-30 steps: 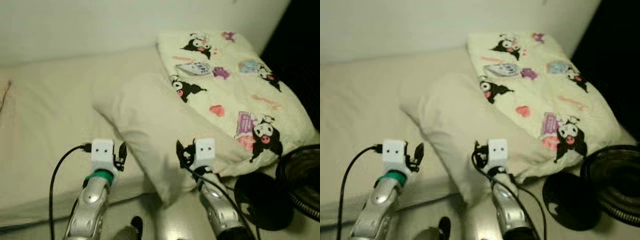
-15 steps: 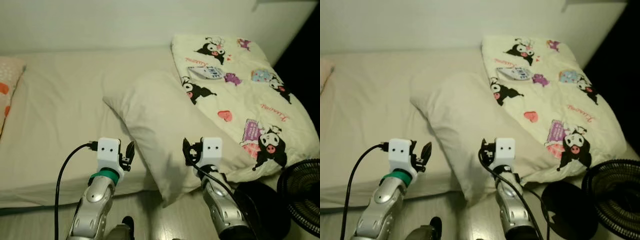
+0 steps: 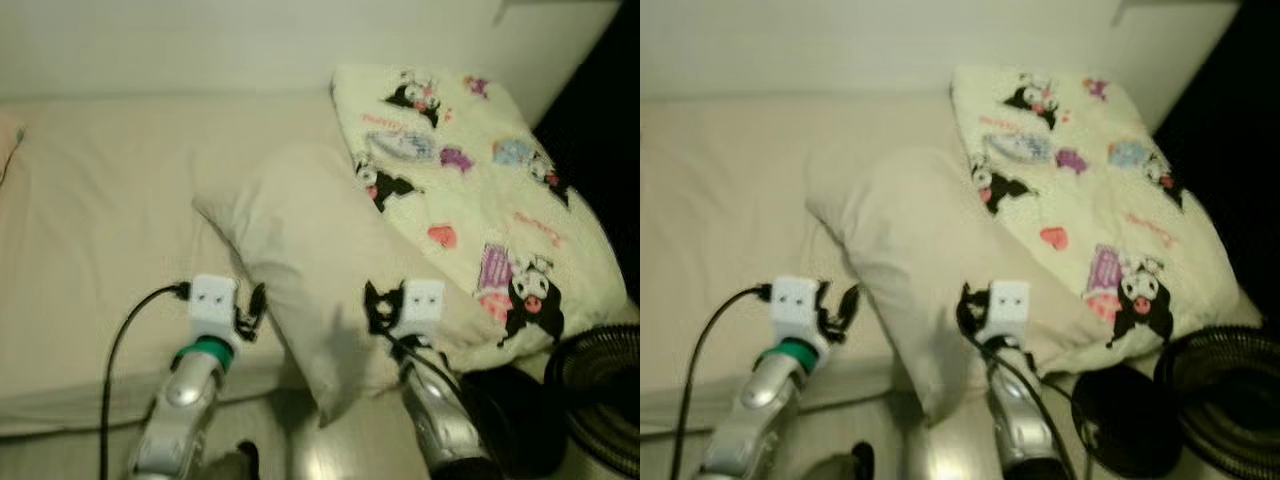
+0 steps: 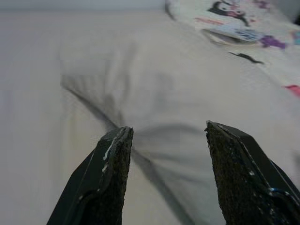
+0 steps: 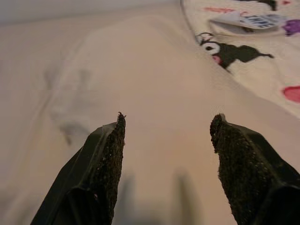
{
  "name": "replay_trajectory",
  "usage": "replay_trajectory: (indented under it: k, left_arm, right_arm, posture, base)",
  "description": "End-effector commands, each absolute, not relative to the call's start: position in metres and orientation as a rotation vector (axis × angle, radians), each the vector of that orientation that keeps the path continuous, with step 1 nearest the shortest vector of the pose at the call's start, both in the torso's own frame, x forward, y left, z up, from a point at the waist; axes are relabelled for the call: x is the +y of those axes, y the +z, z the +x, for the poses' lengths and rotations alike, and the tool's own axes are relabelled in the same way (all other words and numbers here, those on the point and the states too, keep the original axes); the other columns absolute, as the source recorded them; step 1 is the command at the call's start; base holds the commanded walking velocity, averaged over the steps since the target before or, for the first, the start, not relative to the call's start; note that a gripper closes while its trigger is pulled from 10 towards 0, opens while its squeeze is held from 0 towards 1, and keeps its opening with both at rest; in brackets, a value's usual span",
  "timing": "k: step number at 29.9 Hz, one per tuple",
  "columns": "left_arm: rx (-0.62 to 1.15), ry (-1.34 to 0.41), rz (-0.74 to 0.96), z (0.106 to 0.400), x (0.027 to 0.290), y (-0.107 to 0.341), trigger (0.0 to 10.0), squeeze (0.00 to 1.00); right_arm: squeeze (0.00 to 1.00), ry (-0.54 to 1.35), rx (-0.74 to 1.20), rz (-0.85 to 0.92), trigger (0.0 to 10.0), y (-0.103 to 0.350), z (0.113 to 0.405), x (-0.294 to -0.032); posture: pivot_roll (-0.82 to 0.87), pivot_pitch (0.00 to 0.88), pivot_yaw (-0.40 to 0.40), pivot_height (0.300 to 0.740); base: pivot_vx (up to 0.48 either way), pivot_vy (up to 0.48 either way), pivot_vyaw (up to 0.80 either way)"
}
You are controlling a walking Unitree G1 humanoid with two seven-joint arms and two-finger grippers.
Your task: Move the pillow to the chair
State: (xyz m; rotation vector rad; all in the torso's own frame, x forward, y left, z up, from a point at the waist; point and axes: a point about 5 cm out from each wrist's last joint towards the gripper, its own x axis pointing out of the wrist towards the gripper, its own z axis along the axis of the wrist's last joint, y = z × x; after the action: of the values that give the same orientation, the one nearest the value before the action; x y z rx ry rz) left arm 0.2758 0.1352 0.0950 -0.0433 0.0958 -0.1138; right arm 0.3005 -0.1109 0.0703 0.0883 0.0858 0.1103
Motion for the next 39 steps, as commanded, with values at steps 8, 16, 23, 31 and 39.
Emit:
replay_trajectory:
  k: [8,16,23,31,39]
  left_arm:
    - [0.108,-0.124,-0.056,0.2728,0.1303,0.0912,10.0,0.00]
    - [0.099,-0.104,-0.034,0.2735,0.1306,0.0917,10.0,0.00]
    - [0.100,-0.090,-0.027,0.2738,0.1319,0.0915,10.0,0.00]
    - [0.101,-0.075,-0.032,0.2742,0.1336,0.0912,10.0,0.00]
    - [0.100,-0.064,-0.029,0.2743,0.1348,0.0914,10.0,0.00]
  right_arm:
    - [0.00,0.086,0.113,0.085,10.0,0.0636,0.2970,-0.1181]
    - [0.00,0.086,0.115,0.083,10.0,0.0635,0.2972,-0.1187]
    - [0.00,0.114,0.108,0.059,10.0,0.0649,0.2979,-0.1155]
    - [0.00,0.140,0.104,0.050,10.0,0.0660,0.2977,-0.1115]
    - [0.00,0.152,0.105,0.087,10.0,0.0659,0.2967,-0.1092]
  posture:
    - [0.03,0.073,0.011,0.740]
    - [0.03,0.077,0.009,0.740]
    - [0.03,0.079,0.007,0.740]
    - [0.03,0.084,0.006,0.740]
    - [0.03,0.084,0.006,0.740]
  base:
    - [0.263,0.000,0.00]
    - [0.000,0.000,0.00]
    - [0.000,0.000,0.00]
    - [0.000,0.000,0.80]
    - [0.000,0.000,0.60]
